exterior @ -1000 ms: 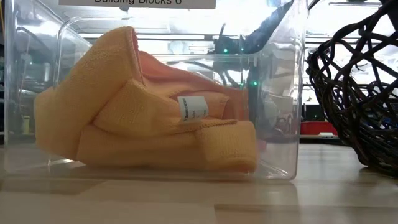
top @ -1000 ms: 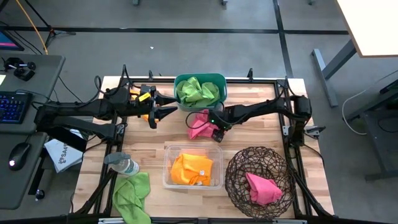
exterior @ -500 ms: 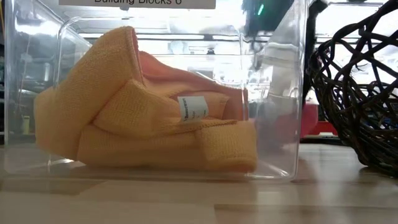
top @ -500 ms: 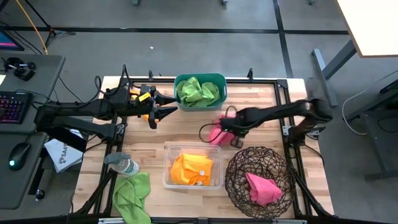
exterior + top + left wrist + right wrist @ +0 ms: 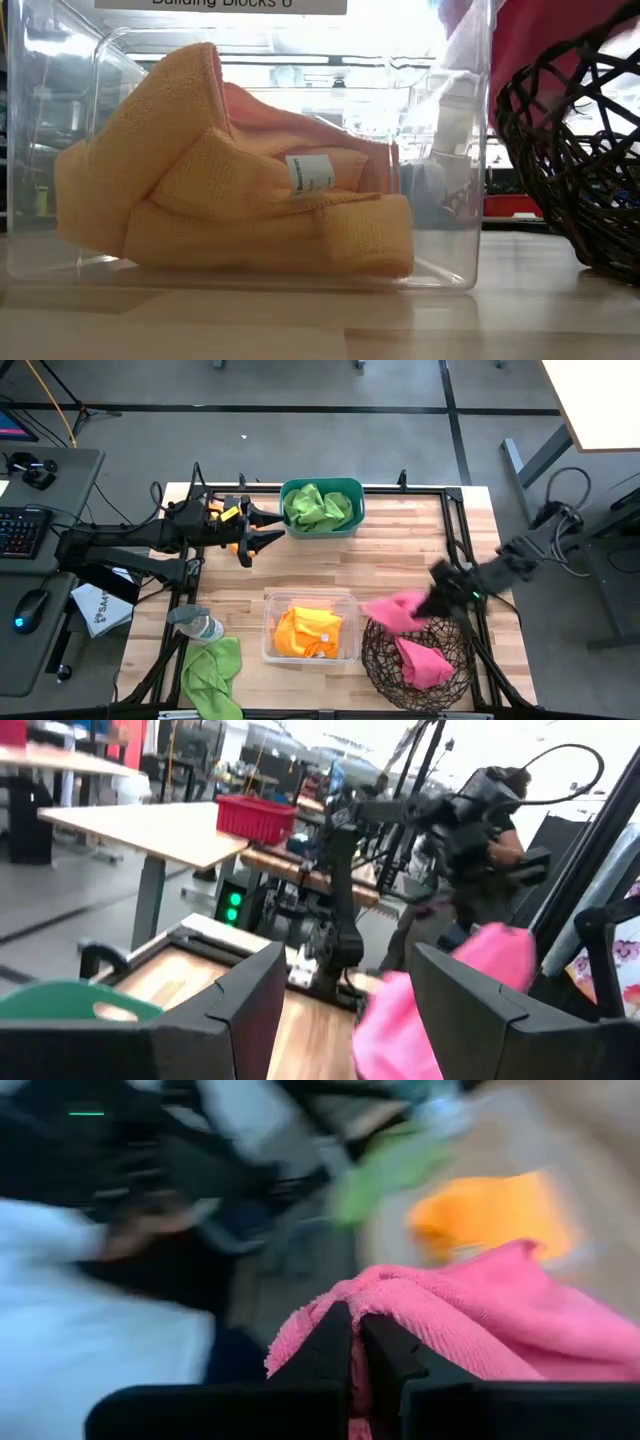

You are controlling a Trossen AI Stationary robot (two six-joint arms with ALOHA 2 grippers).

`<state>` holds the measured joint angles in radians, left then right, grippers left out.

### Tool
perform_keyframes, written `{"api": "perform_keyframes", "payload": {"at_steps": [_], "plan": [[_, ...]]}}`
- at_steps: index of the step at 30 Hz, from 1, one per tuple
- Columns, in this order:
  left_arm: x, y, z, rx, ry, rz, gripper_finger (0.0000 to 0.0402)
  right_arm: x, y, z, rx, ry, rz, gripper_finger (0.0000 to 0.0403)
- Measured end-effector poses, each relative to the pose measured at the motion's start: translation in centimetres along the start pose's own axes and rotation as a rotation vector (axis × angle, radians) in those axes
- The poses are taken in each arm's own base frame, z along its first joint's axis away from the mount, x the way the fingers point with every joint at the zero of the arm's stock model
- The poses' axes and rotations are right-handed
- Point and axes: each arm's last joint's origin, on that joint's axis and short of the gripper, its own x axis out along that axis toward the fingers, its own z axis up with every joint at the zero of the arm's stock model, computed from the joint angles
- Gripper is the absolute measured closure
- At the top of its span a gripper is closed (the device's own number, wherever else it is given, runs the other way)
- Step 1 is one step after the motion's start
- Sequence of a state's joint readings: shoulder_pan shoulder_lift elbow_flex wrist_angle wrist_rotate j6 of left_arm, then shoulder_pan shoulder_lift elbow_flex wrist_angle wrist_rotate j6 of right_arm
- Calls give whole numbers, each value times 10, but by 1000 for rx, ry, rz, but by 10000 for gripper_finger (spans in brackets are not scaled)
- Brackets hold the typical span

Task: Sort microfiber towel by color & place in baskets
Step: Put the pink microfiber cloth into the basket, then put the light orange microfiber cloth into the transparent bin

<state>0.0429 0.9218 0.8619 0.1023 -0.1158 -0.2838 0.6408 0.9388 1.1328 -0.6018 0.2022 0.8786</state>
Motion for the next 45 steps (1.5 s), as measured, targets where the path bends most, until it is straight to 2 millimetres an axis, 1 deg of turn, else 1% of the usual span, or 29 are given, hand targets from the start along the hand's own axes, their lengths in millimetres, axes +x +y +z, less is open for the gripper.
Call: {"api": "perform_keyframes", "payload": {"at_steps": [3,4,6,9,12,14,20,23,25,30,32,33,35,38,41,45], "plan": [[0,-1,3,16,-33,-9,199,-3,22,-18,83,34,109,402],[0,-1,4,20,-40,-11,199,-1,27,-25,117,75,115,402],[0,-1,5,19,-57,-11,199,7,30,-42,168,162,69,402],[0,-2,8,16,-86,-1,200,23,29,-66,184,284,-65,402],[-1,-2,10,13,-105,-2,199,35,22,-81,190,355,-197,402],[-1,-3,13,9,-136,-11,199,39,15,-87,211,403,-304,402],[-3,-6,24,-7,-253,-43,199,34,-14,-91,274,450,-661,403],[-4,-6,25,-11,-263,-47,199,31,-25,-89,279,452,-784,403],[-3,-6,24,-30,-256,-56,200,35,-26,-86,283,453,-780,403],[-3,-8,24,-57,-240,-102,200,61,-14,-82,203,444,-564,402],[-4,-10,23,-57,-237,-110,200,71,-12,-85,154,467,-531,397],[-4,-10,23,-58,-237,-112,200,74,-13,-87,146,486,-543,393],[-4,-11,23,-59,-236,-112,200,78,-17,-93,160,526,-615,376],[-4,-11,23,-60,-236,-111,199,83,-22,-101,207,605,-706,328],[-4,-11,22,-67,-230,-120,199,87,-22,-106,260,664,-715,263],[-3,-11,21,-65,-218,-124,199,87,-18,-107,275,746,-638,168]]}}
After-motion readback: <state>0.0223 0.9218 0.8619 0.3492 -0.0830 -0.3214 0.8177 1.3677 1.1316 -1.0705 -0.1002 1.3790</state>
